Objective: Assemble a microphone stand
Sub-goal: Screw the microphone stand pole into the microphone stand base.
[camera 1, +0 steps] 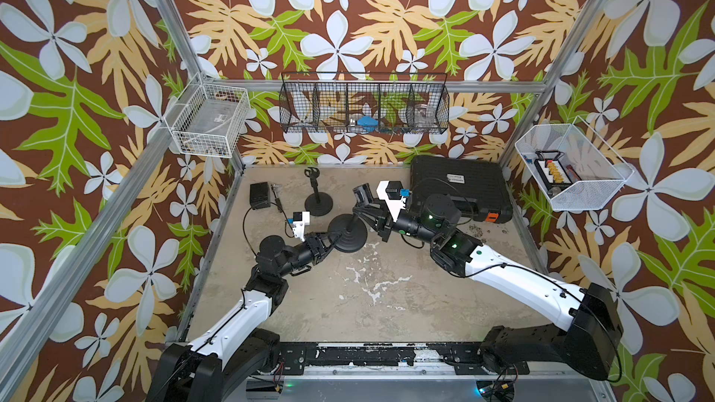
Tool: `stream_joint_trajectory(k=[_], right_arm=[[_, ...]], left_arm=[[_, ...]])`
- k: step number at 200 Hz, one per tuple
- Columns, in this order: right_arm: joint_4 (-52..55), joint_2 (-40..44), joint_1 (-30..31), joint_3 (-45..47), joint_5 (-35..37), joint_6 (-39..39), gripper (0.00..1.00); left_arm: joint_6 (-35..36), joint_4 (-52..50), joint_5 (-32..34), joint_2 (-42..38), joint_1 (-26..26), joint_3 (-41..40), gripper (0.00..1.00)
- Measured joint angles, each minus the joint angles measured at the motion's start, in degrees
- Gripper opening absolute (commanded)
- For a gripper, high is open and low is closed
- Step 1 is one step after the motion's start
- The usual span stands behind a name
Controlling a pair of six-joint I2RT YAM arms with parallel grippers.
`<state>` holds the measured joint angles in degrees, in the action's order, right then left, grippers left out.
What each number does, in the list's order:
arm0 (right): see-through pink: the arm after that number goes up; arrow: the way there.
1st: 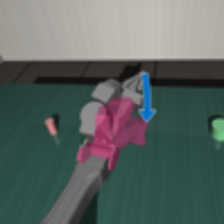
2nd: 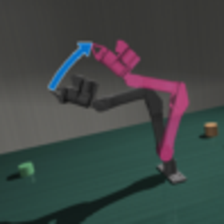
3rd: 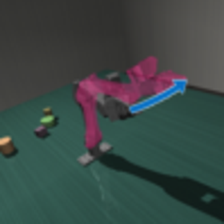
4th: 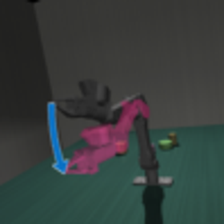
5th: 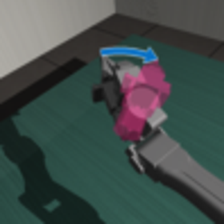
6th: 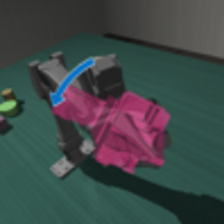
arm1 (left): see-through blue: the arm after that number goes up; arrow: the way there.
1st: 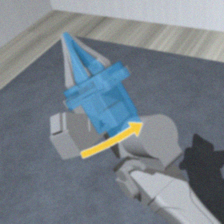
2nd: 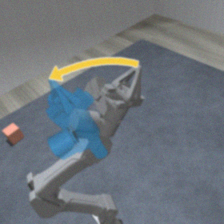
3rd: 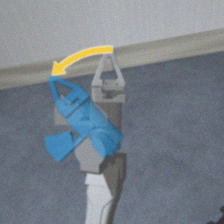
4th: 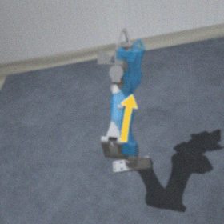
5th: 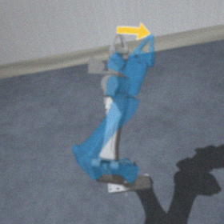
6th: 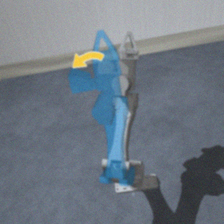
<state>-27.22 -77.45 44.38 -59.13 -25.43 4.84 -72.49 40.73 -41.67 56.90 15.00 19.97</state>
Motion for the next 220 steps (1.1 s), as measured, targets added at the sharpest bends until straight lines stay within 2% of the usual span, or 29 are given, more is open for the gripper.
stream_joint_trajectory(k=[26,48,69,88,109,157,170,194,206,220], right_arm=[[-1.2,0.07,0.31,0.72,0.92,-0.11,0.0],[-2.58,0.15,1.07,1.44,2.8,0.04,0.0],[-3.85,0.92,3.39,3.08,8.35,0.09,0.0],[-5.49,1.77,7.21,5.16,17.62,0.17,0.0],[-7.48,1.53,12.85,6.05,31.01,0.07,0.0],[-9.29,-4.85,22.53,0.81,58.14,-1.07,0.0],[-8.57,-5.95,23.28,-0.66,61.55,-1.01,0.21],[-5.86,-6.05,23.37,-2.14,62.64,-1.44,0.6],[-3.78,-4.96,22.67,-1.77,59.89,-2.16,0.72],[-1.84,-2.51,20.02,-0.5,54.77,-1.88,0.77]], left_arm=[[-0.28,0.15,-0.02,0.09,0.0,0.0,0.1],[-0.72,0.15,0.28,-0.09,0.0,0.0,0.0],[-1.27,1.14,0.98,-0.44,0.0,-0.96,0.0],[-2.75,2.67,2.47,-1.07,0.07,-2.45,0.0],[-3.52,2.82,3.48,-1.79,0.15,-3.02,0.0],[-3.91,1.81,5.66,-1.16,0.17,-2.23,0.0],[-4.22,1.95,5.68,-0.55,0.2,-2.05,0.0],[-5.7,2.97,6.25,0.55,0.22,-1.77,0.0],[-5.86,2.97,7.98,0.96,0.2,-1.68,0.0],[-6.86,2.93,8.92,1.57,0.09,-1.6,0.0]])
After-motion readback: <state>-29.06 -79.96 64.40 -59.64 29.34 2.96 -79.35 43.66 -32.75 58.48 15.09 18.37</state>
